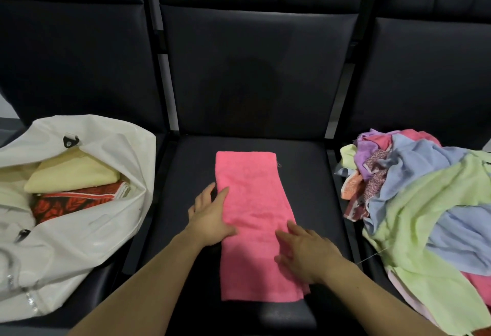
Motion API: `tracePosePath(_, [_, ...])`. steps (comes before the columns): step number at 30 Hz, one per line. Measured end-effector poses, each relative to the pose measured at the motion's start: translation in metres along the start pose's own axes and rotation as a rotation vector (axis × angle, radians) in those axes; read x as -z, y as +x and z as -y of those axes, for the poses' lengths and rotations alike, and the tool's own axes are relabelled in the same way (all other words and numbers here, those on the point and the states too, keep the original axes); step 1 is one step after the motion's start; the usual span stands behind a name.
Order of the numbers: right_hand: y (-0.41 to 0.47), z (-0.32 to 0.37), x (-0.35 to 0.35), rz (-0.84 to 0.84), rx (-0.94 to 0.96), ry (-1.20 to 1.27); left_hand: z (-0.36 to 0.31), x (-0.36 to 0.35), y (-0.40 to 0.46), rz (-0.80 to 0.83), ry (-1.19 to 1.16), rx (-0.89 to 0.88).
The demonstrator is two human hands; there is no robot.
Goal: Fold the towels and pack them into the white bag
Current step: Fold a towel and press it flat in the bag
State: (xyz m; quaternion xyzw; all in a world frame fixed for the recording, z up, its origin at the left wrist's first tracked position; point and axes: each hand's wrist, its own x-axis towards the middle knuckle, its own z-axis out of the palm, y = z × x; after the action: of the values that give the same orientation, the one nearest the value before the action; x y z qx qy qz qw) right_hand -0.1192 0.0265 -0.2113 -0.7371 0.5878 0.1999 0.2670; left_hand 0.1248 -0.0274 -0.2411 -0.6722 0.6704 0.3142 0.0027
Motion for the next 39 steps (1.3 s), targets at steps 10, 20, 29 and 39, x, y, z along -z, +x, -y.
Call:
tracePosePath(10, [0.056,-0.018,0.006,-0.311,-0.366,0.945,-0.009,-0.018,0.002,-0.138,-0.486,0.384])
tracePosePath(20, [0.057,-0.010,0.004,-0.347,-0.230,1.199,-0.014,-0.018,0.000,-0.206,-0.991,0.350])
tracePosePath(29, [0.016,0.002,0.049,-0.753,0.196,1.393,-0.049,0.027,-0.035,-0.475,-1.104,-0.062])
tracePosePath(39, [0.004,0.000,0.062,-0.823,0.180,1.202,-0.058,0.037,-0.044,-0.647,-1.075,-0.140])
